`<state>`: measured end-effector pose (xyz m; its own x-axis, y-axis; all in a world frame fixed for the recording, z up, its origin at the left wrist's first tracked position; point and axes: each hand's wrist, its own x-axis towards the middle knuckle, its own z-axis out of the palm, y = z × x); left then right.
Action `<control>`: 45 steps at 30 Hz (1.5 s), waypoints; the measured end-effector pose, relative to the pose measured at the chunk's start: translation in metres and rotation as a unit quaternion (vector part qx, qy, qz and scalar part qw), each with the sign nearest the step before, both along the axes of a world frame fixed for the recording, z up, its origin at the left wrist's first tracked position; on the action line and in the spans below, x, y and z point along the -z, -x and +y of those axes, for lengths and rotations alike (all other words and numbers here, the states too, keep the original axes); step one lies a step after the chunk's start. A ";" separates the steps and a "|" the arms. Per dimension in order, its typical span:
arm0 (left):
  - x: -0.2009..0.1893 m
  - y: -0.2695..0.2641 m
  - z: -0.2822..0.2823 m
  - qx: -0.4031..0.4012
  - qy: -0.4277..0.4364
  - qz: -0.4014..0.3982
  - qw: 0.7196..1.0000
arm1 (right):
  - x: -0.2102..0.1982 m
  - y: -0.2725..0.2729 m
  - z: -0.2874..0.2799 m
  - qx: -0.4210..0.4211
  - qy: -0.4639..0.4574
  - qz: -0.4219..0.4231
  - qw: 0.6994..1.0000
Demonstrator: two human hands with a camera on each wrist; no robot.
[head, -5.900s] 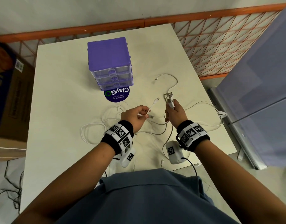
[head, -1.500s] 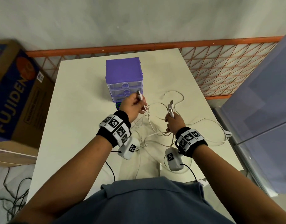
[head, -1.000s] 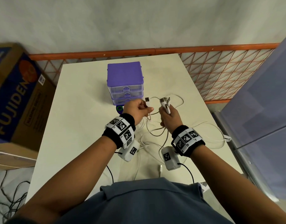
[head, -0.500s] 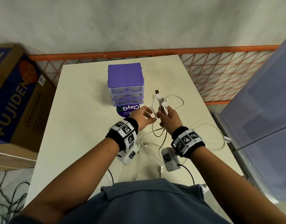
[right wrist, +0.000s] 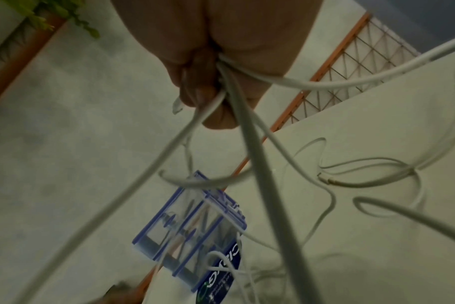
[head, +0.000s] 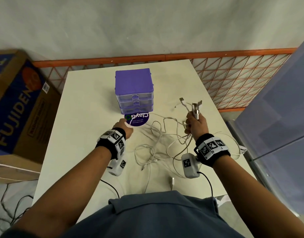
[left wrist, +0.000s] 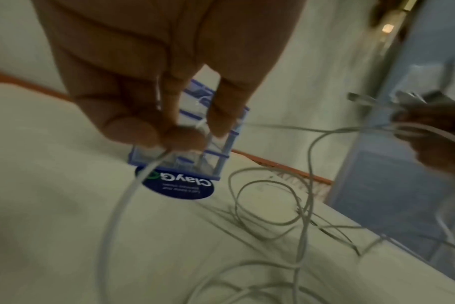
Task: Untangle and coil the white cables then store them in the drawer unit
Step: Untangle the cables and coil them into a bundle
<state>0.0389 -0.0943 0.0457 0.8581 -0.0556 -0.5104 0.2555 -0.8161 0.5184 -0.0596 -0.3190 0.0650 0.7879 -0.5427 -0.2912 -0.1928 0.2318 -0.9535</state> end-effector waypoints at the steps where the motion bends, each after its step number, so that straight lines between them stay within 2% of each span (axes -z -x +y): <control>1: -0.002 0.006 -0.006 0.009 -0.001 -0.037 0.999 | -0.002 0.000 0.002 -0.010 0.008 0.001 1.000; 2: -0.005 0.012 -0.012 0.018 0.012 -0.100 0.995 | -0.003 0.000 0.004 -0.019 0.014 0.002 1.000; 4: -0.015 0.024 -0.028 0.074 0.062 -0.256 0.962 | -0.004 0.001 0.009 -0.037 0.023 0.000 0.999; 6: -0.022 0.032 -0.045 0.196 0.097 -0.333 0.917 | -0.006 0.002 0.014 -0.051 0.025 -0.004 0.998; 9: -0.025 0.039 -0.064 0.382 0.120 -0.312 0.862 | -0.010 0.001 0.020 -0.065 0.027 -0.020 0.997; 11: -0.026 0.045 -0.072 0.427 0.128 -0.261 0.856 | -0.011 0.001 0.021 -0.074 0.042 -0.021 0.996; 13: -0.020 0.046 -0.074 0.396 0.154 -0.236 0.874 | -0.011 0.001 0.021 -0.077 0.044 -0.013 0.996; 14: -0.016 0.045 -0.073 0.352 0.179 -0.226 0.890 | -0.010 0.001 0.020 -0.069 0.041 -0.009 0.997; 16: -0.009 0.039 -0.067 0.203 0.295 -0.176 0.917 | -0.009 0.001 0.014 -0.026 0.032 -0.004 0.999; 18: -0.005 0.032 -0.060 0.067 0.394 -0.138 0.906 | -0.007 0.000 0.003 0.037 0.006 -0.008 0.999; 19: -0.007 0.030 -0.055 0.040 0.395 -0.134 0.908 | -0.006 -0.001 -0.004 0.067 -0.017 -0.014 0.998; 22: -0.010 0.029 -0.037 0.066 0.347 -0.135 0.926 | -0.005 -0.004 -0.018 0.118 -0.068 -0.029 0.990; 24: -0.007 0.029 -0.024 0.106 0.293 -0.115 0.943 | -0.006 -0.006 -0.023 0.123 -0.058 -0.031 0.990; 26: -0.001 0.025 -0.010 0.156 0.179 -0.113 0.965 | -0.007 -0.008 -0.030 0.136 -0.034 -0.027 0.990; 28: 0.006 0.020 0.007 0.199 0.025 -0.109 0.974 | -0.008 -0.007 -0.040 0.160 -0.015 -0.015 0.987; 30: 0.010 0.014 0.024 0.172 -0.082 -0.080 0.978 | -0.005 -0.004 -0.050 0.175 0.005 0.005 0.985; 32: 0.009 0.011 0.037 0.088 -0.102 -0.033 0.990 | -0.001 0.000 -0.054 0.165 0.035 0.030 0.985; 34: 0.009 0.009 0.041 0.060 -0.091 -0.015 0.994 | 0.004 0.003 -0.051 0.136 0.055 0.050 0.988; 38: -0.004 0.016 0.021 0.144 -0.077 0.067 0.984 | 0.007 0.001 -0.033 0.072 0.078 0.050 0.993; 40: -0.018 0.022 0.000 0.214 -0.087 0.029 0.973 | 0.003 -0.004 -0.022 0.039 0.098 0.041 0.994; 41: -0.025 0.026 -0.014 0.230 -0.060 -0.012 0.971 | 0.000 -0.006 -0.017 0.023 0.110 0.036 0.993; 42: -0.032 0.031 -0.027 0.222 0.013 -0.035 0.974 | -0.005 -0.008 -0.011 0.006 0.122 0.029 0.992; 43: -0.039 0.035 -0.039 0.195 0.116 -0.031 0.973 | -0.010 -0.010 -0.005 -0.011 0.132 0.020 0.991; 45: -0.051 0.041 -0.063 0.150 0.288 0.013 0.946 | -0.022 -0.013 0.008 -0.052 0.154 -0.003 0.987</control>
